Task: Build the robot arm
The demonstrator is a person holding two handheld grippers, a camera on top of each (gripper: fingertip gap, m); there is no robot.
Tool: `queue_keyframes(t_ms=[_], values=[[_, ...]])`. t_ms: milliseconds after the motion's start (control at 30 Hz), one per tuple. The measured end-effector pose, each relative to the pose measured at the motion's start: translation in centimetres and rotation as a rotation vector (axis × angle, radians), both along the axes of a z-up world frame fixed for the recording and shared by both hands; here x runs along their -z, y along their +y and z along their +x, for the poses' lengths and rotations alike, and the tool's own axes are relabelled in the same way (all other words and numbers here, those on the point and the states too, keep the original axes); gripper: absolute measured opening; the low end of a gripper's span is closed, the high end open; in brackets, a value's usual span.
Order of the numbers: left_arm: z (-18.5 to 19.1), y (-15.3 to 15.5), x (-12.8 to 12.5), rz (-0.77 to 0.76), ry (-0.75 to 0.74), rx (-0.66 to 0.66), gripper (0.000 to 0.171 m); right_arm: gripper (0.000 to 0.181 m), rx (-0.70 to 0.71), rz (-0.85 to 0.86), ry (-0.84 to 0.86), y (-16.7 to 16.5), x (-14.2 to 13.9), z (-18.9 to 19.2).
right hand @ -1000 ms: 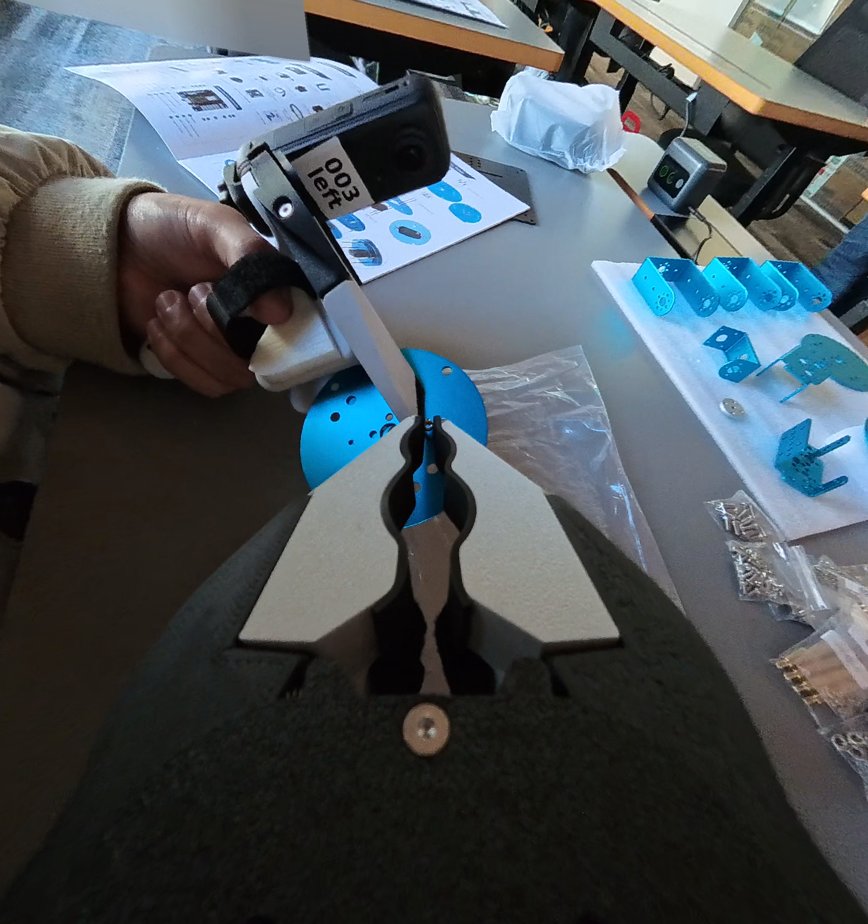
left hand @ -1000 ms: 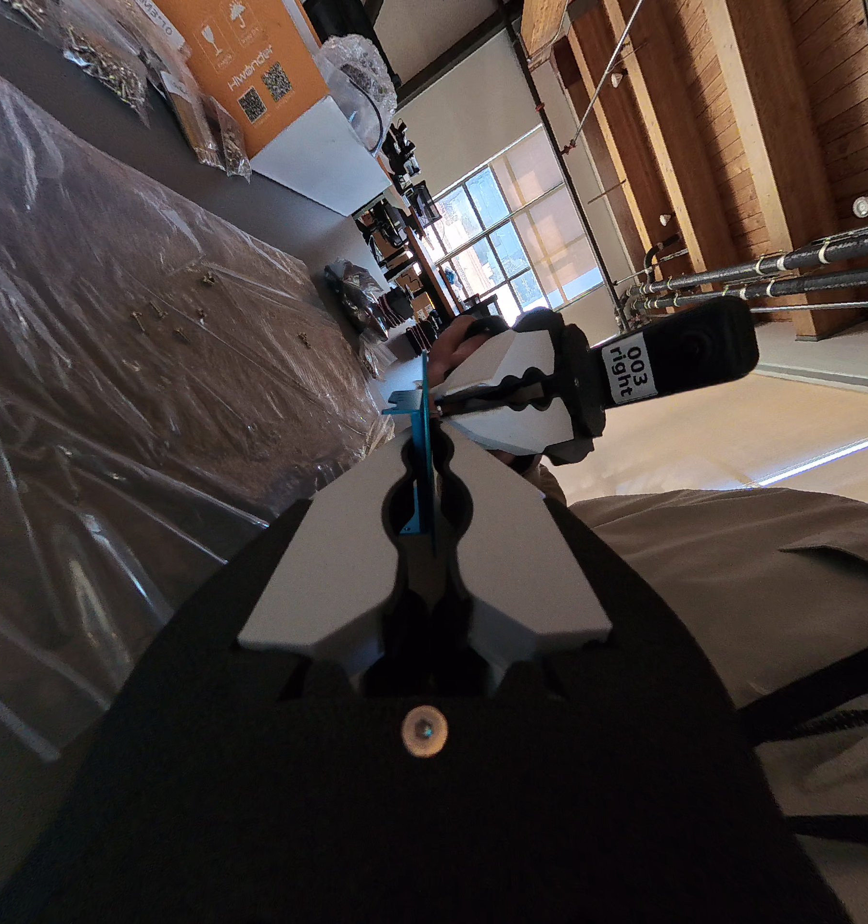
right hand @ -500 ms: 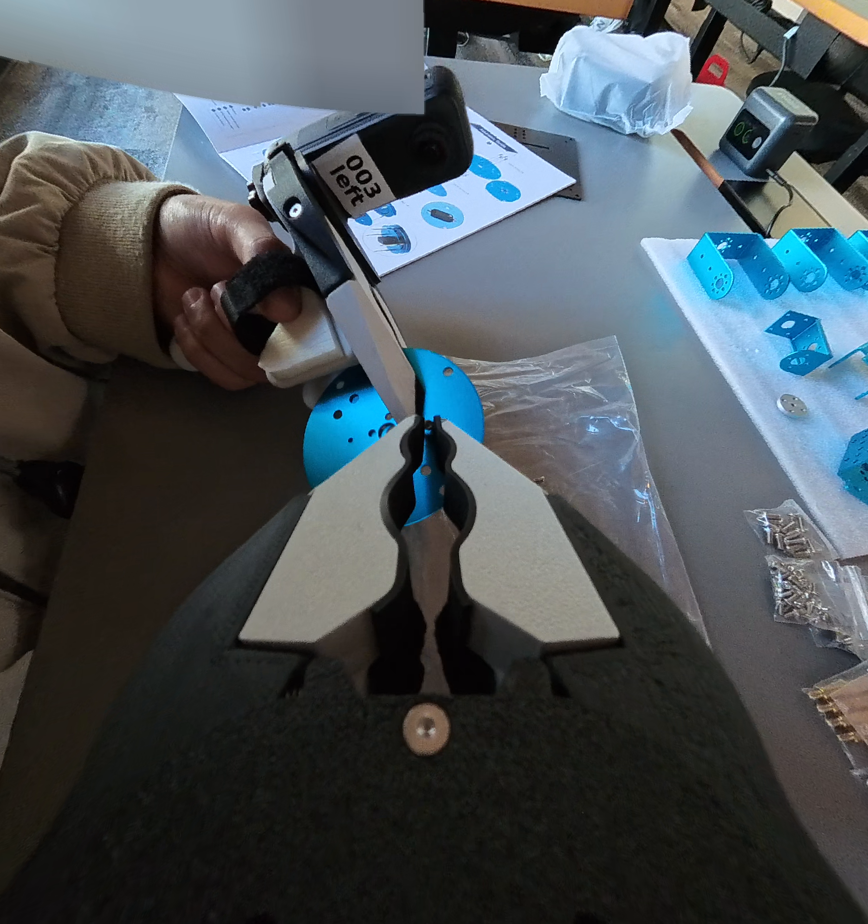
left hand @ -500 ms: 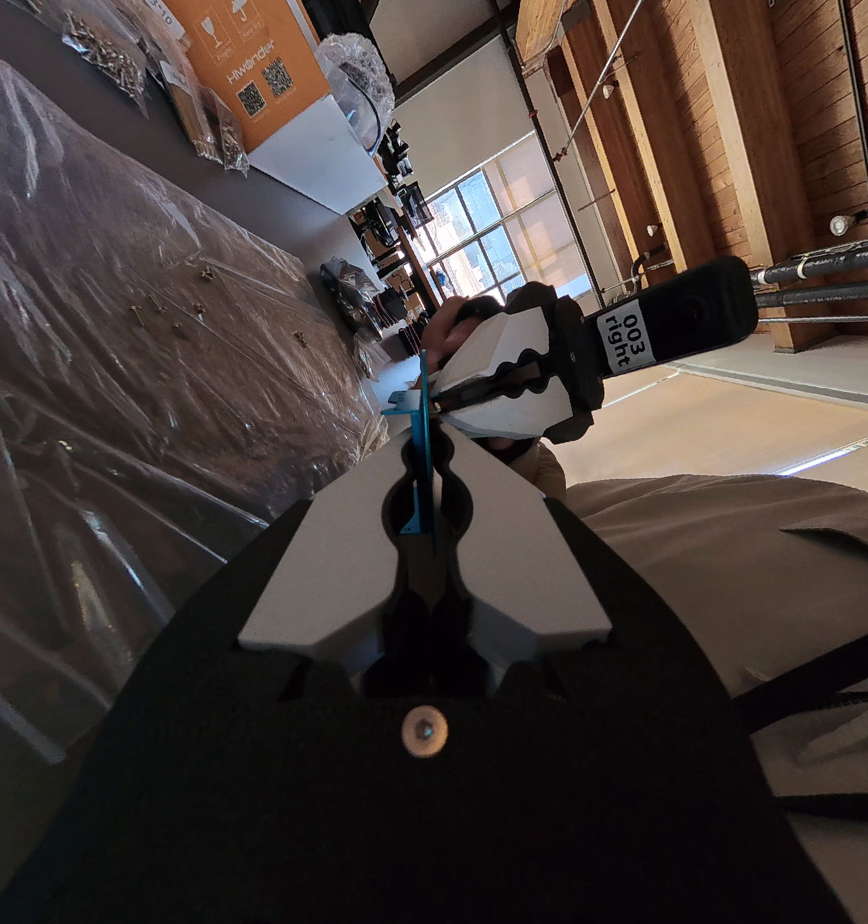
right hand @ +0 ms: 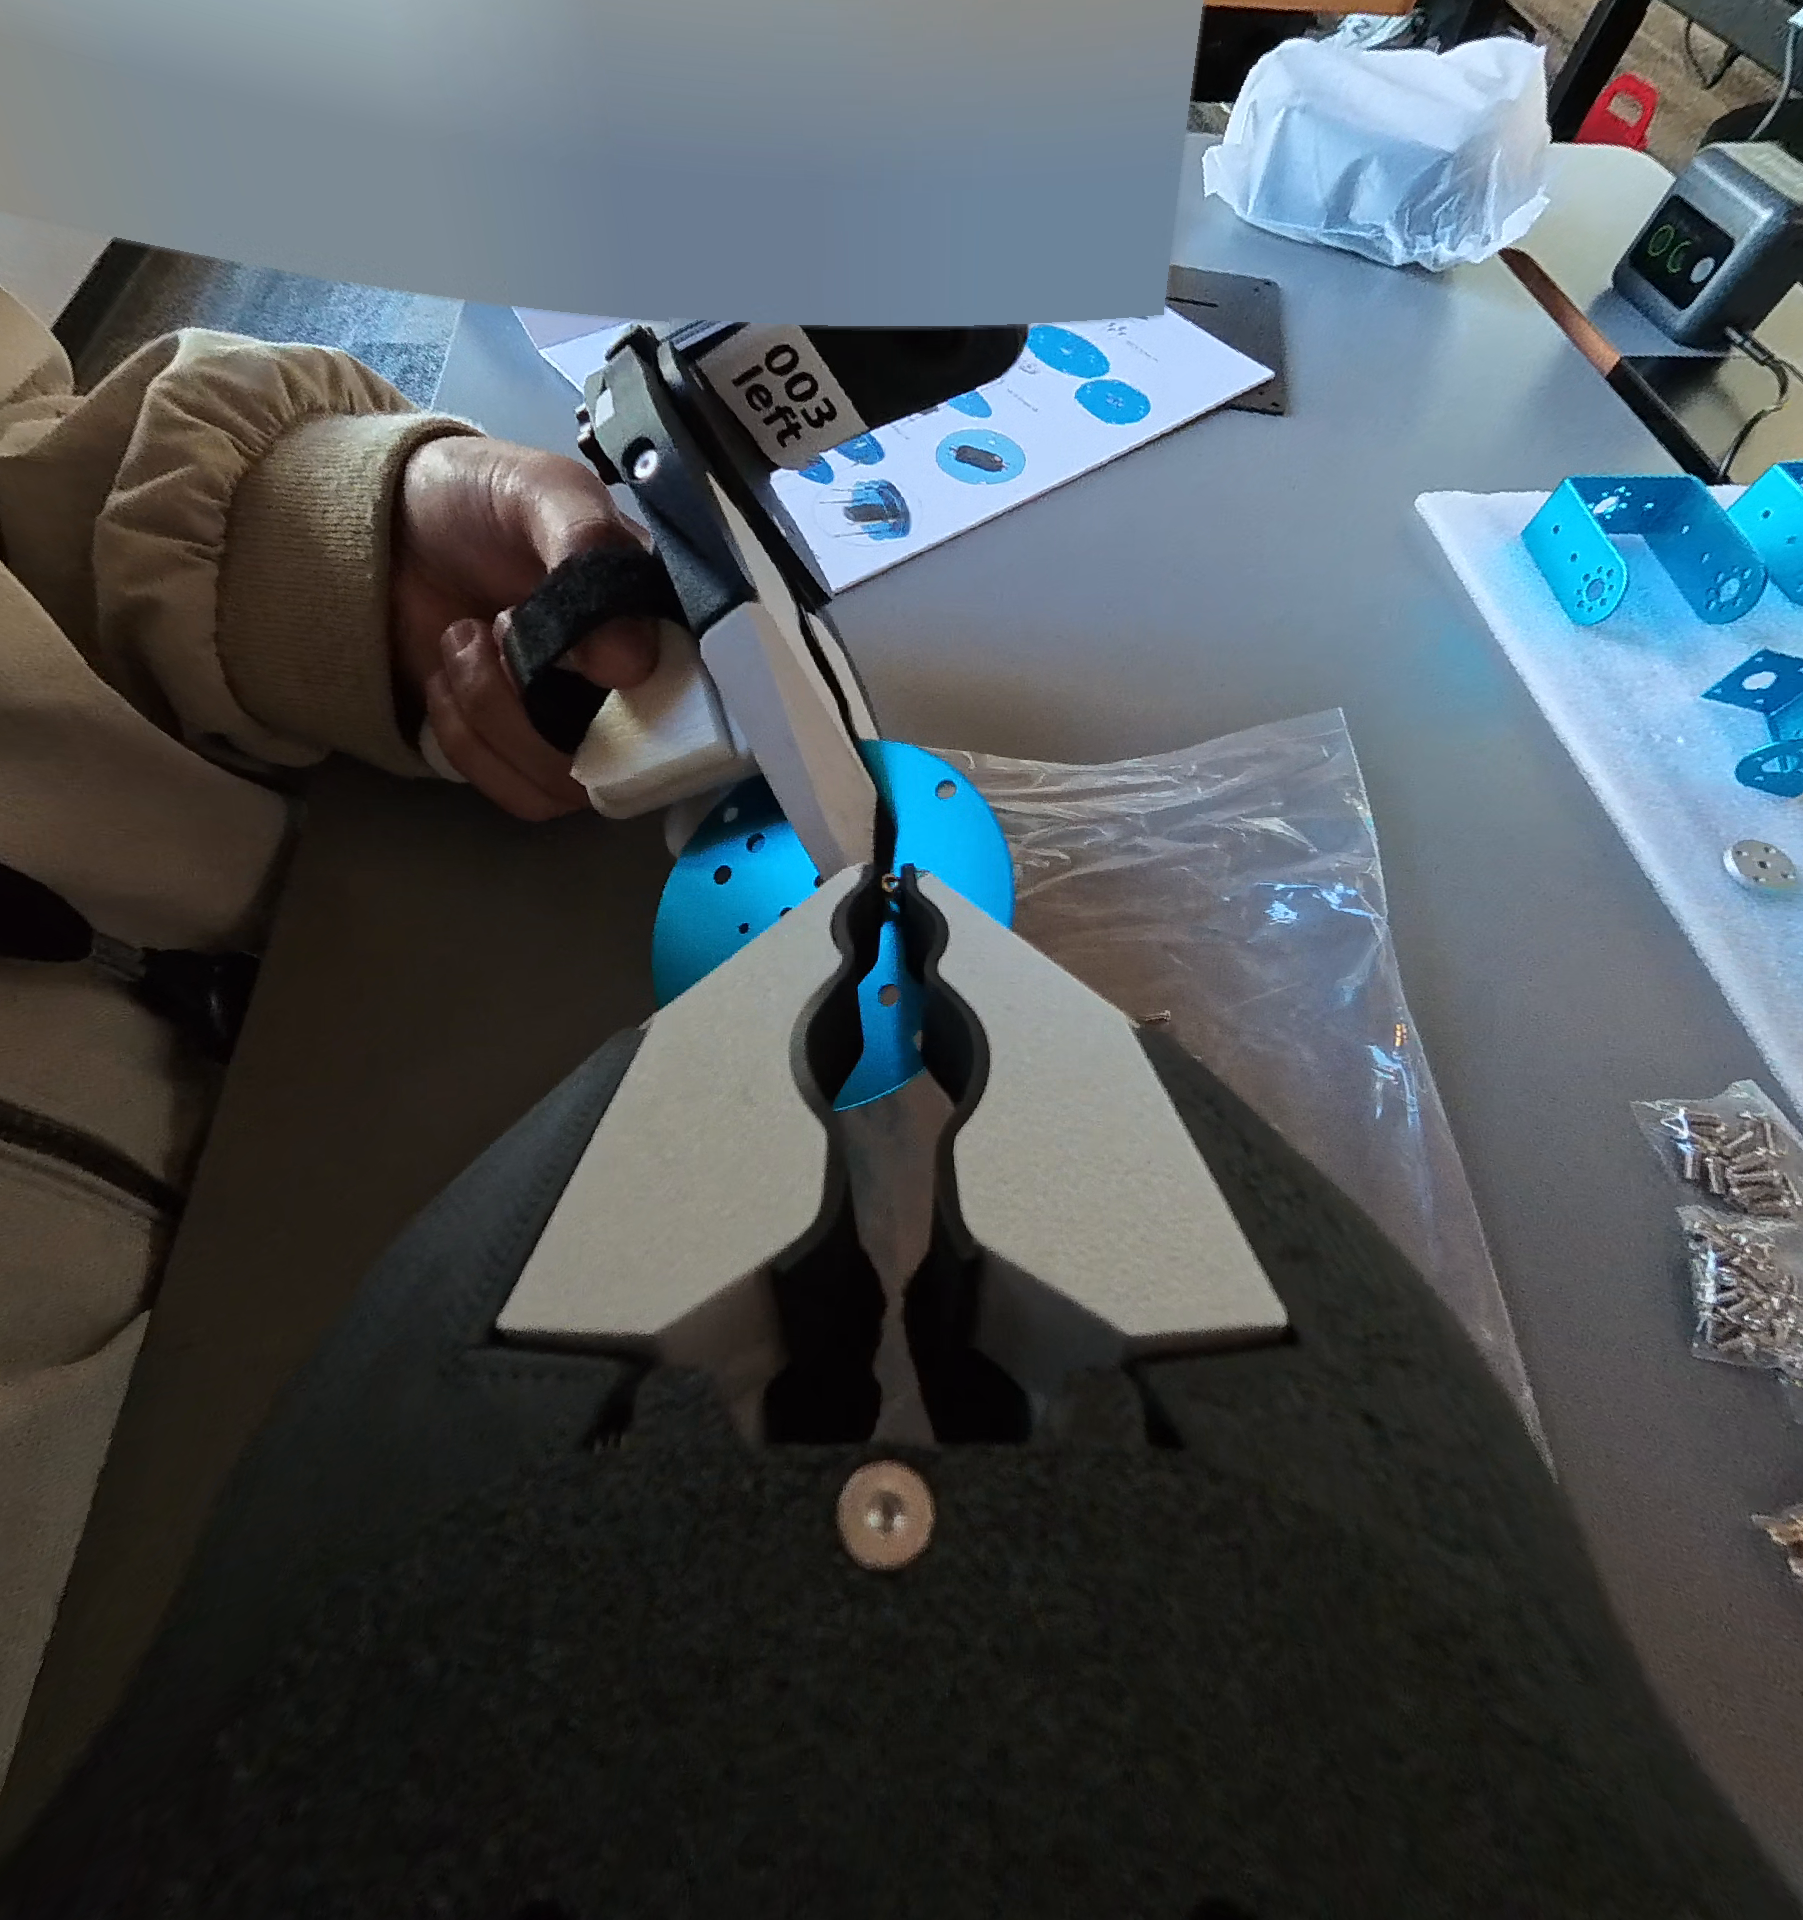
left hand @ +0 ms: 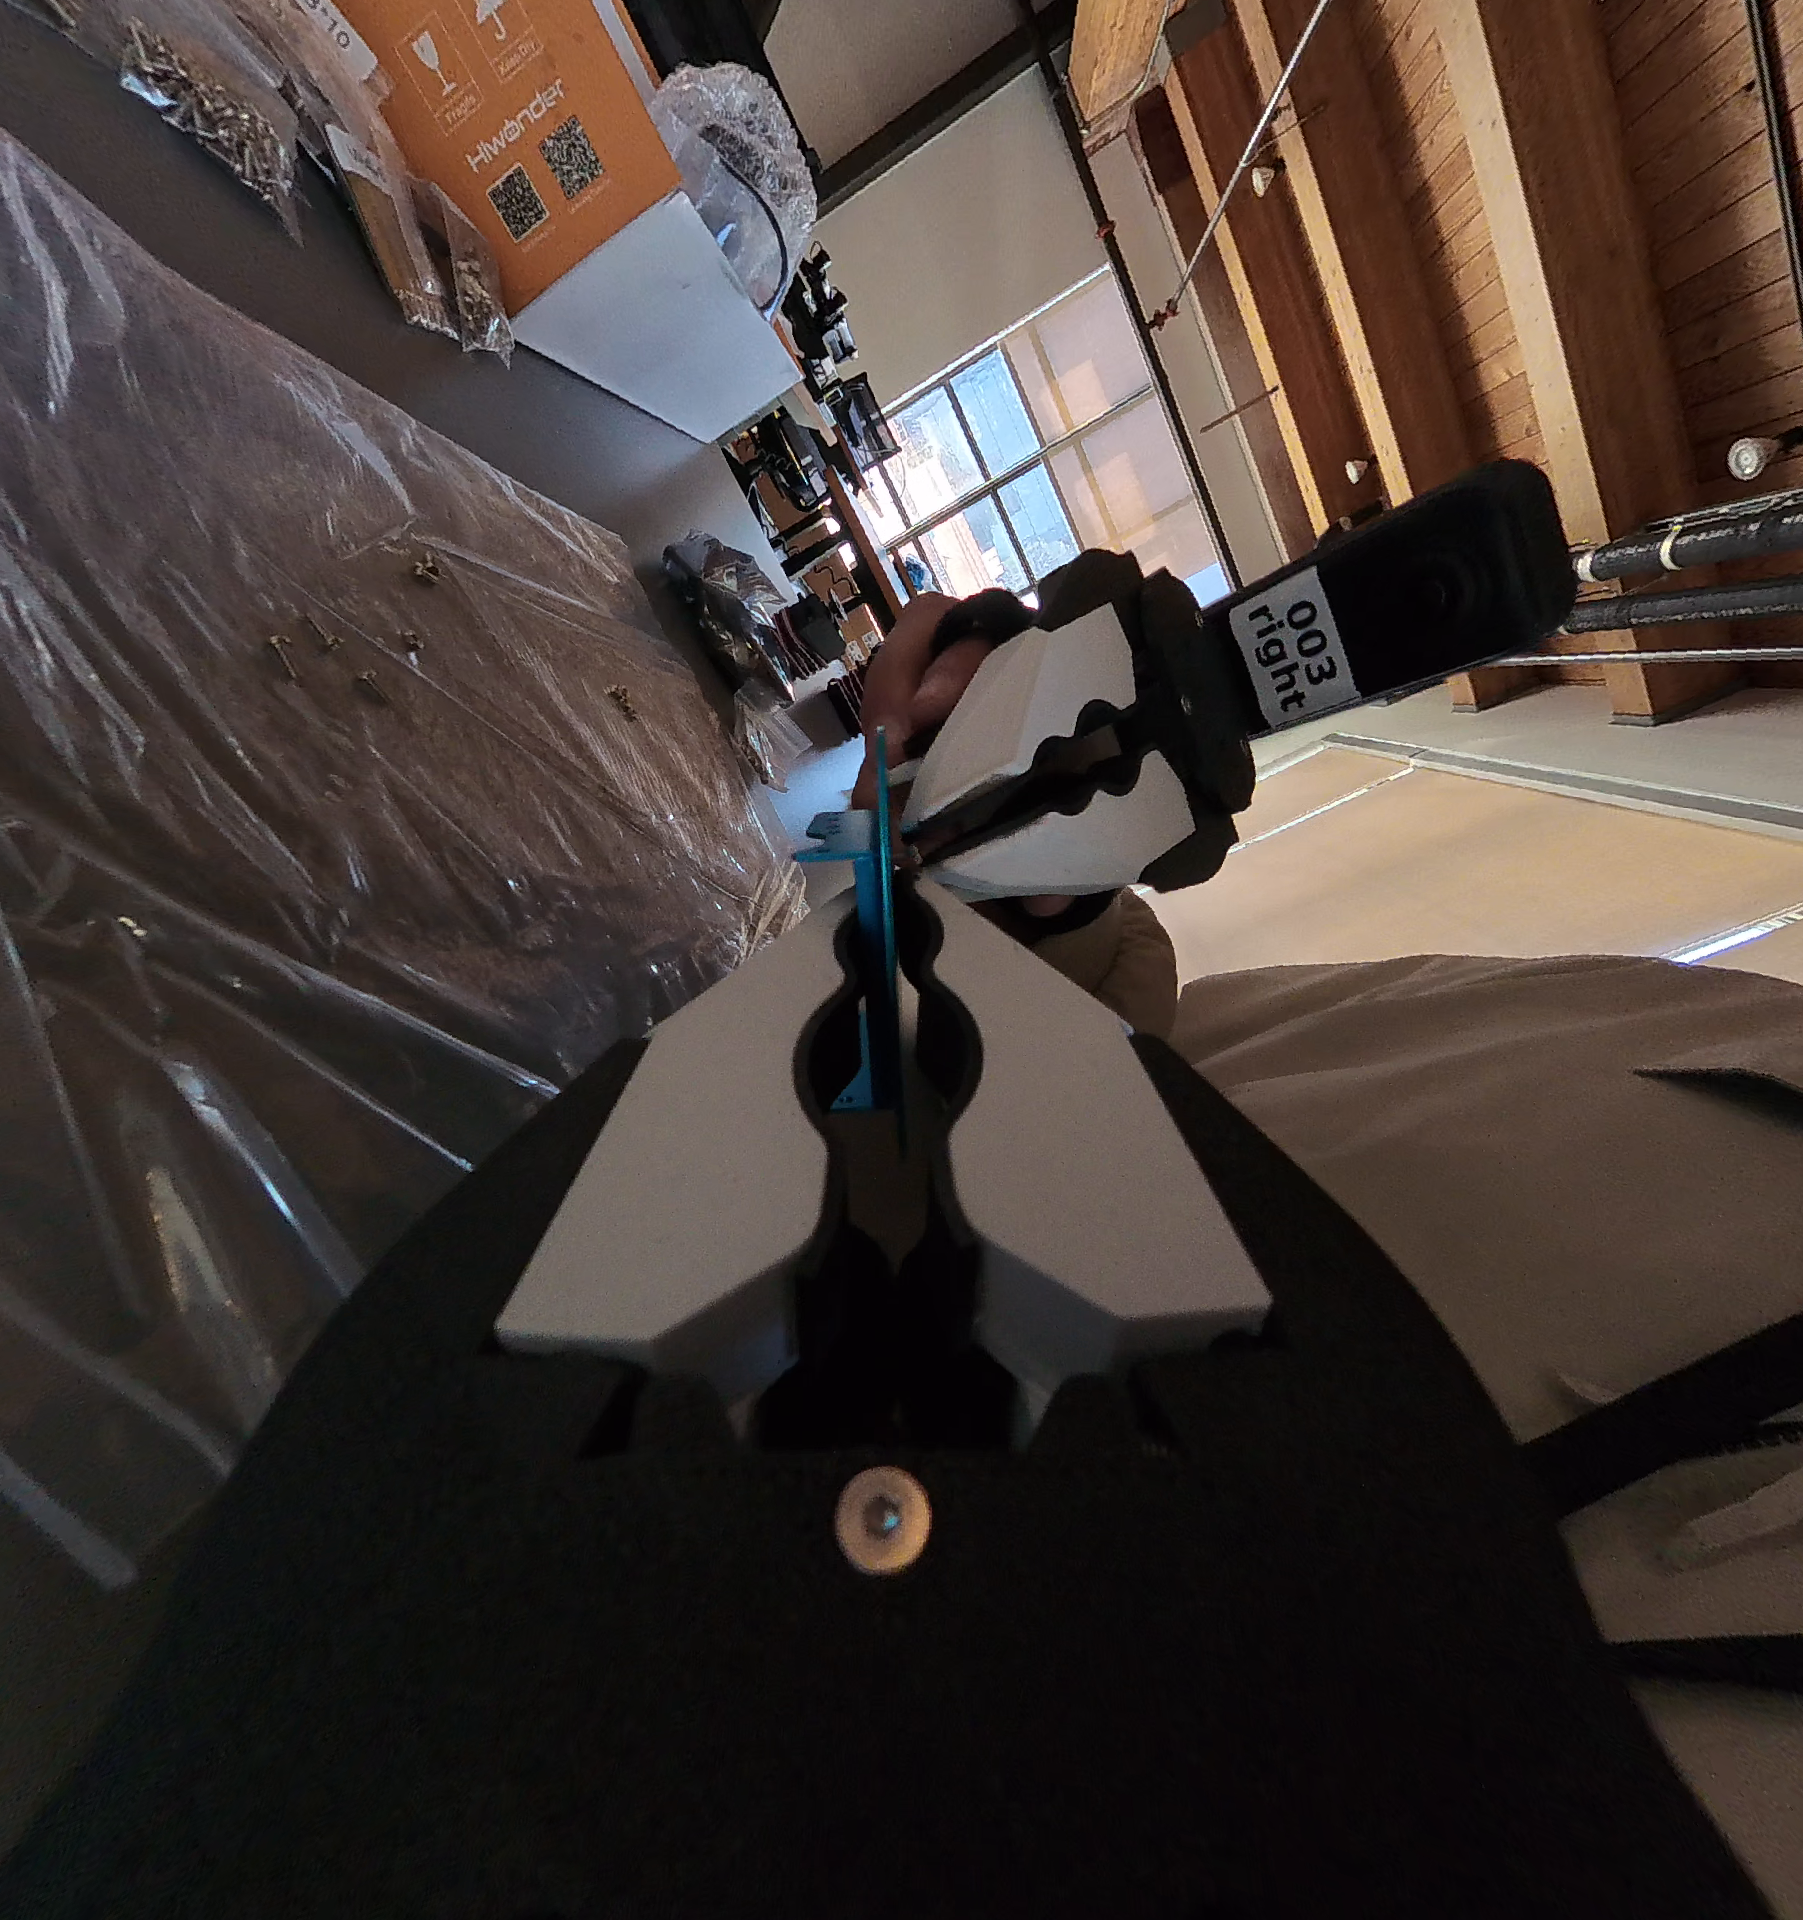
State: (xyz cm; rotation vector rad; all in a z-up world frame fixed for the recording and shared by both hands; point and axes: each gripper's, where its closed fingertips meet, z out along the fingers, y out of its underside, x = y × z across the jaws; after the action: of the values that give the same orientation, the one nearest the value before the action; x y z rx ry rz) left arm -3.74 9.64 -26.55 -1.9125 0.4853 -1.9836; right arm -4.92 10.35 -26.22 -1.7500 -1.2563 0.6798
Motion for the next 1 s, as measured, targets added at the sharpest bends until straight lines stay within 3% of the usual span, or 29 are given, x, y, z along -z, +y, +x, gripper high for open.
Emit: queue_keyframes(t_ms=[1000], values=[[-0.12, -0.03, 0.01, 0.001, 0.000, -0.002, 0.001, 0.002, -0.030, -0.073, 0.000, -0.05, 0.16, 0.01]])
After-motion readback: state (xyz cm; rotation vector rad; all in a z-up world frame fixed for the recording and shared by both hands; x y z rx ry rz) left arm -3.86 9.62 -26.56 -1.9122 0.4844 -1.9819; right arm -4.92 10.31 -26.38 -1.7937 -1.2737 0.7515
